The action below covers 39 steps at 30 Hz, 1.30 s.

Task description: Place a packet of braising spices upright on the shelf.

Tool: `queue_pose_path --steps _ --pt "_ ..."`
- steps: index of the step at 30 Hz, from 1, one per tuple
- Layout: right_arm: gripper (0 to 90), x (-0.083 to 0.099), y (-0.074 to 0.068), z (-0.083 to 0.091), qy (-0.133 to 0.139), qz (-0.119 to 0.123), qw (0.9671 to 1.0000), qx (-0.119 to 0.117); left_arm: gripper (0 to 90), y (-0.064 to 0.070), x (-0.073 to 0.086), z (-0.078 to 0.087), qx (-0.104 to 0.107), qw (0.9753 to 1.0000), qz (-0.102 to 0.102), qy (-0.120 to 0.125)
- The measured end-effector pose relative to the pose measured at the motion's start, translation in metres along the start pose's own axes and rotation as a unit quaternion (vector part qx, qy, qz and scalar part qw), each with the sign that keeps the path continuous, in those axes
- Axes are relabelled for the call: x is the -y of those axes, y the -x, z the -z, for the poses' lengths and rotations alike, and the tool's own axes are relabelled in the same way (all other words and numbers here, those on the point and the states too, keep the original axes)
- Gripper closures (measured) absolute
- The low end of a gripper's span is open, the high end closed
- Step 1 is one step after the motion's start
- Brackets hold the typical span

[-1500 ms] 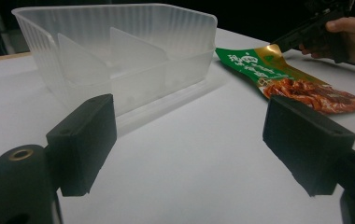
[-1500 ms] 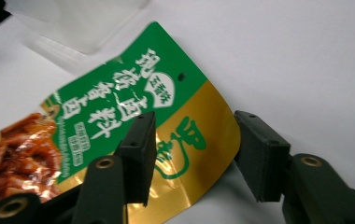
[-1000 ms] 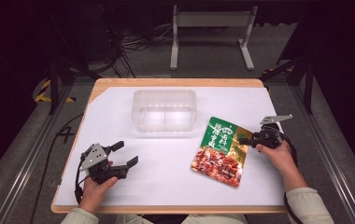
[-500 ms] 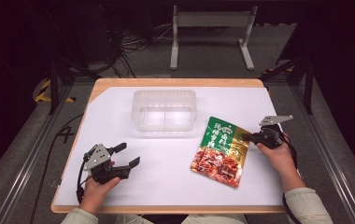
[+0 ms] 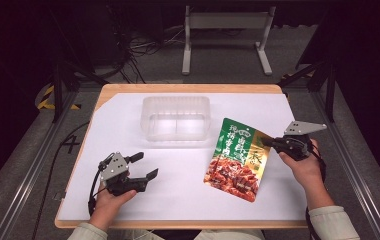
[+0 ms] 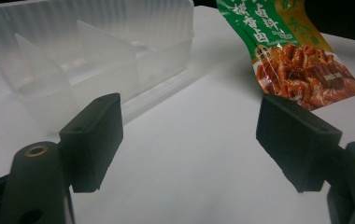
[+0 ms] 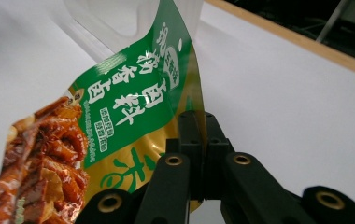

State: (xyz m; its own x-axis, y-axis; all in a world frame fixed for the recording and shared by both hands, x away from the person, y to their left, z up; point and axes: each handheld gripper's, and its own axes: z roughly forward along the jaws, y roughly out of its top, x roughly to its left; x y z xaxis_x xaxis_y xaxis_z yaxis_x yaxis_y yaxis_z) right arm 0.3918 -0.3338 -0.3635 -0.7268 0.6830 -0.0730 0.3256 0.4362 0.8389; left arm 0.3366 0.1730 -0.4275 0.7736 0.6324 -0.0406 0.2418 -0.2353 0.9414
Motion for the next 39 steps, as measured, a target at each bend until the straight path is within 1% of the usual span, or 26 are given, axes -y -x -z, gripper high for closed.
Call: queue_pose_path --steps 1,3,4,5,7,9,10,11,13,20,24,27,31,32,33,35,39 --pt "90.0 0.0 0.0 0.0 0.0 0.0 1.0 0.0 23.8 0.001 -0.001 -0.001 0.001 1.0 -0.003 0.001" --pt "90.0 -0.005 -0.005 0.006 0.008 0.009 0.9999 0.002 23.8 0.003 -0.005 -0.005 0.006 1.0 -0.006 0.001" --pt "90.0 -0.009 -0.01 0.011 0.014 0.015 0.9998 0.002 23.9 0.004 -0.006 -0.006 0.009 1.0 -0.003 0.002" --pt "90.0 -0.009 -0.01 0.011 0.014 0.015 0.9998 0.002 23.9 0.005 -0.008 -0.007 0.009 0.9999 -0.001 0.003" --pt "90.0 -0.013 -0.015 0.015 0.021 0.021 0.9995 0.001 24.6 0.006 -0.01 -0.009 0.01 0.9999 -0.002 0.005" --pt "90.0 -0.017 -0.019 0.02 0.028 0.024 0.9993 0.0 25.4 0.007 -0.011 -0.009 0.011 0.9998 0.009 0.011" --pt "90.0 -0.02 -0.022 0.022 0.032 0.028 0.9991 0.0 26.1 0.007 -0.012 -0.01 0.009 0.9999 0.007 0.012" --pt "90.0 -0.021 -0.024 0.023 0.035 0.031 0.9989 -0.001 26.7 0.008 -0.013 -0.01 0.008 0.9998 0.01 0.016" --pt "90.0 -0.026 -0.029 0.027 0.042 0.038 0.9984 -0.001 27.2 0.009 -0.015 -0.011 0.006 0.9998 0.008 0.019" --pt "90.0 -0.04 -0.048 0.038 0.063 0.065 0.9959 -0.009 28.1 0.016 -0.025 -0.014 0.012 0.9995 0.003 0.029" --pt "90.0 -0.048 -0.058 0.043 0.07 0.078 0.9944 -0.015 28.0 0.022 -0.031 -0.02 0.023 0.9993 -0.001 0.029" --pt "90.0 -0.054 -0.069 0.048 0.077 0.092 0.9926 -0.017 28.2 0.03 -0.037 -0.025 0.034 0.9988 -0.011 0.032" --pt "90.0 -0.061 -0.078 0.052 0.083 0.099 0.9915 -0.017 28.6 0.038 -0.043 -0.029 0.05 0.9979 -0.016 0.037" --pt "90.0 -0.063 -0.08 0.053 0.085 0.102 0.991 -0.016 28.6 0.04 -0.044 -0.029 0.053 0.9977 -0.02 0.037" --pt "90.0 -0.065 -0.082 0.054 0.085 0.102 0.991 -0.016 28.7 0.042 -0.045 -0.03 0.057 0.9974 -0.019 0.04" --pt "90.0 -0.068 -0.086 0.055 0.09 0.108 0.9899 -0.017 29.1 0.047 -0.048 -0.03 0.066 0.9967 -0.024 0.042" --pt "90.0 -0.074 -0.096 0.056 0.1 0.123 0.9872 -0.018 29.8 0.052 -0.052 -0.031 0.072 0.9959 -0.032 0.045"
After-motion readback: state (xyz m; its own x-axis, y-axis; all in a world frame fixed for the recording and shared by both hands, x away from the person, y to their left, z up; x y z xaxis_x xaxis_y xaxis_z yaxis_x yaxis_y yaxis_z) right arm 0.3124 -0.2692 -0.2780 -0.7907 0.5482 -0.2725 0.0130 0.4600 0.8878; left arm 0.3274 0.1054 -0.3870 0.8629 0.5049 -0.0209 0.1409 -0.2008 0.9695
